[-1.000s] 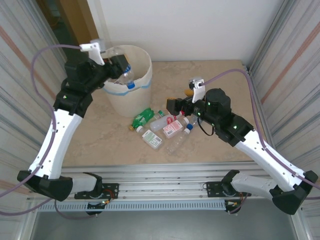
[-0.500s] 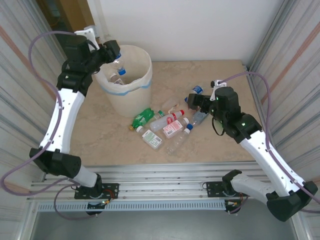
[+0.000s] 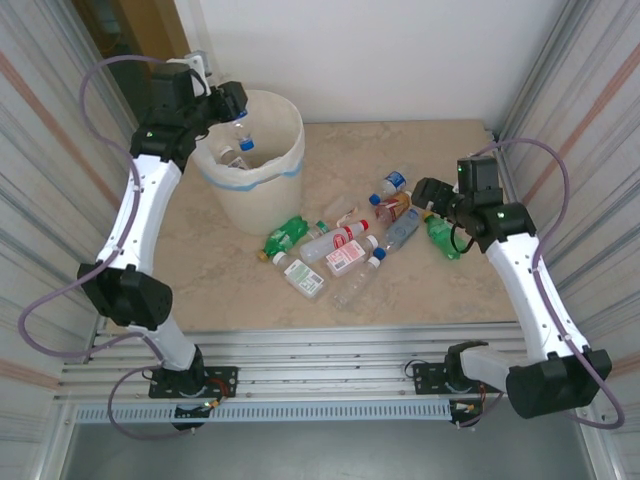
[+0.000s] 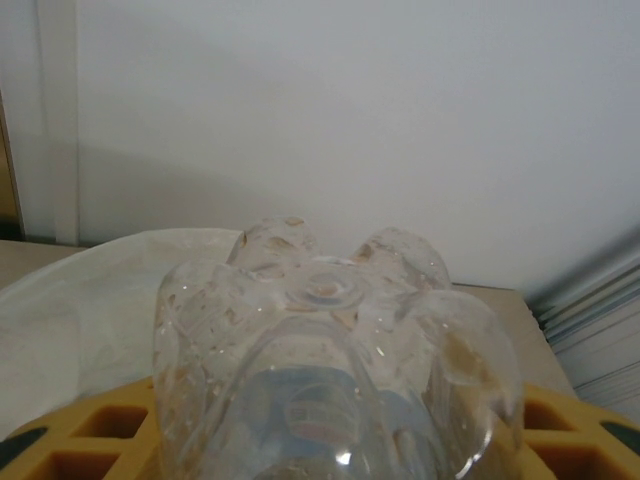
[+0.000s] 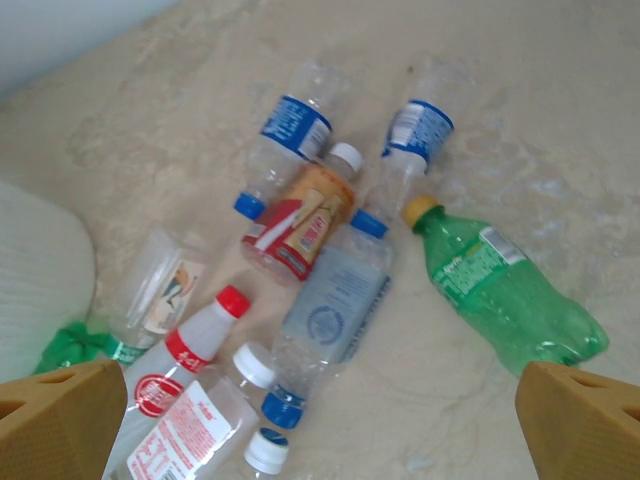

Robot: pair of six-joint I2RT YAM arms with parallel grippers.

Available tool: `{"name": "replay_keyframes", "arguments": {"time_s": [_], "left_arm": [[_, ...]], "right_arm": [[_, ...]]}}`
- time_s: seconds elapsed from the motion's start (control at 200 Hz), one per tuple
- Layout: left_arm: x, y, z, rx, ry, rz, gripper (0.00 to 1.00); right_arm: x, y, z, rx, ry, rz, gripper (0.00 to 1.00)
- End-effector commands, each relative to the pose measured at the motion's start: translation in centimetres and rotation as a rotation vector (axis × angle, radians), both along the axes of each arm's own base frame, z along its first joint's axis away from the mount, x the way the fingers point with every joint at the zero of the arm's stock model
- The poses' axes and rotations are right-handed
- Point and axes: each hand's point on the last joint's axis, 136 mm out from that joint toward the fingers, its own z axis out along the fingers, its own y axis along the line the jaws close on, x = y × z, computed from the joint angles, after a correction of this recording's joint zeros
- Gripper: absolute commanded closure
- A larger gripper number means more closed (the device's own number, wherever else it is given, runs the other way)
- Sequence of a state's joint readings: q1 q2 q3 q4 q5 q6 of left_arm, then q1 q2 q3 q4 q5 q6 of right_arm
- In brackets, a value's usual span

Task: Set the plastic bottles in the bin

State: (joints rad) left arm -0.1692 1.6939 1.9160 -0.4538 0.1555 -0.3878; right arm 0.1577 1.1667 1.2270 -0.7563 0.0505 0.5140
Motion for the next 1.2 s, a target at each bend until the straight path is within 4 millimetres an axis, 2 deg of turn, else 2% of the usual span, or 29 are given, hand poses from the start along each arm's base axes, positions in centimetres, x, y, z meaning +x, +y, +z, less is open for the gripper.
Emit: {"name": "replay_keyframes", "arguments": {"time_s": [0.0, 0.245, 0.571, 0.867, 0.922, 1.082, 1.197], "left_arm": [[0.3, 0.5, 0.9, 0.018, -0.024, 0.002, 0.92], [0.9, 0.4, -0.2, 0.022, 0.001, -0.003, 0.92], [1.5, 0.4, -1.4, 0.035, 0.023, 0.0, 0.91], [2.1, 0.3, -2.2, 0.036, 0.039, 0.0, 0.91], [2.2, 0.2, -2.4, 0.034, 0.043, -0.002, 0.86], [2.4, 0.0, -3.3, 0.035, 0.065, -0.012, 0.58], [2.3, 0.0, -3.5, 0.037, 0.073, -0.012, 0.44]], "right_arm": [[-0.4, -0.7, -0.7, 0.024, 0.063, 0.008, 0.02], [-0.3, -2.6, -3.3, 0.051, 0.144, -0.041, 0.02], [-0.6, -4.3, -4.4, 0.071, 0.169, -0.092, 0.02], [-0.9, -5.1, -5.8, 0.083, 0.196, -0.112, 0.02], [-0.9, -5.3, -6.2, 0.086, 0.205, -0.118, 0.02], [-0.9, -6.2, -7.3, 0.11, 0.226, -0.142, 0.02], [-0.9, -6.9, -8.0, 0.145, 0.241, -0.16, 0.02]]}}
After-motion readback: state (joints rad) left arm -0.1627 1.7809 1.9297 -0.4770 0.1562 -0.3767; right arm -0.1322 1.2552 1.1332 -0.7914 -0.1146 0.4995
